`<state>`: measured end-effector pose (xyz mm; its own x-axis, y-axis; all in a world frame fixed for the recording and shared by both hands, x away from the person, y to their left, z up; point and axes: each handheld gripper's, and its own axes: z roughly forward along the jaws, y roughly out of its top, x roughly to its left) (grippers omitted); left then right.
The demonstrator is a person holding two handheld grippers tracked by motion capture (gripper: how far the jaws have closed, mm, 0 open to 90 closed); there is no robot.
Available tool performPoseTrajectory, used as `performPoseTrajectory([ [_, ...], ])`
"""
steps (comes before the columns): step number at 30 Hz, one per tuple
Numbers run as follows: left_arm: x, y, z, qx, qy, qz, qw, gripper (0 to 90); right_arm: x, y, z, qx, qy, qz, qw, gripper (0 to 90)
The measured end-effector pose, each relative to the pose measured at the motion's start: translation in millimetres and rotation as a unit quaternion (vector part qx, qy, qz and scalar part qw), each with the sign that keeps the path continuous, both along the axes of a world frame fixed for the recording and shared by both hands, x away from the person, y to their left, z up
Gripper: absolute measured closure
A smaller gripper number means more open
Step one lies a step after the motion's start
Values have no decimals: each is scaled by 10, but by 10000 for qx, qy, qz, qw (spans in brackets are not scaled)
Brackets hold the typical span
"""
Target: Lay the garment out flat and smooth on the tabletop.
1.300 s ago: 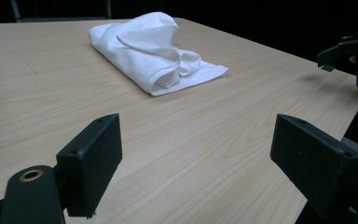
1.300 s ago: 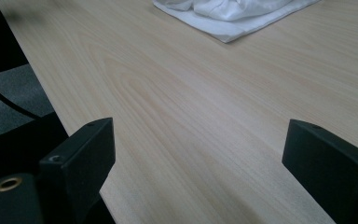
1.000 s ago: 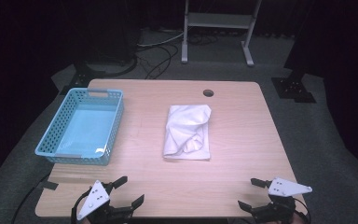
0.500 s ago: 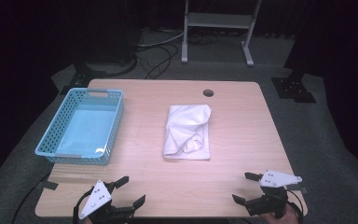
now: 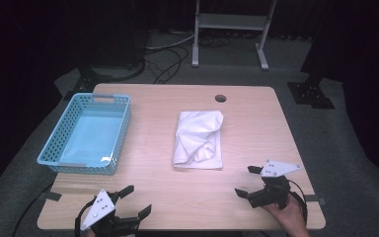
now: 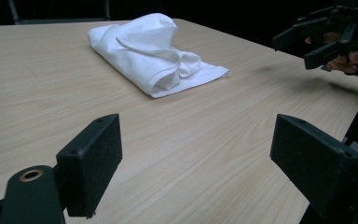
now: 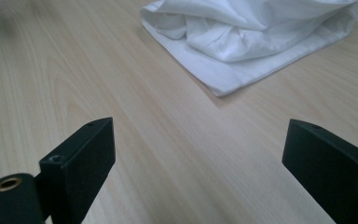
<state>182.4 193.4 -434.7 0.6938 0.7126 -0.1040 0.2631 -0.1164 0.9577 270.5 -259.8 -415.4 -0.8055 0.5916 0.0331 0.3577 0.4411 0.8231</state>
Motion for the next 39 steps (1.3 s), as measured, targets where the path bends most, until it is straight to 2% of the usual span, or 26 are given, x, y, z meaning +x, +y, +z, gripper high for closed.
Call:
performPoseTrajectory([
  [4,8,10,-3,13,7,-9,10000,160,174,120,43,-49,-67,56,9999,88],
  [16,26,40,-13,-4,11,0,10000,160,547,409,114,-192,-217,145,9995,88],
  [22,30,46,-15,-25,15,1,10000,160,738,550,162,-224,-125,223,9994,89],
  [25,33,57,-14,-19,6,7,10000,160,808,628,185,-243,-161,260,9992,89],
  [29,33,66,-11,-23,-1,20,10000,160,886,701,198,-256,-116,314,9991,89],
  [33,35,71,-13,-34,0,20,10000,160,1013,810,180,-314,28,322,9990,89],
  [35,34,69,-13,-44,1,17,10000,160,1061,845,153,-344,35,324,9989,120],
  [39,33,66,-13,-26,3,-9,10000,160,1164,906,29,-442,260,331,9981,157],
])
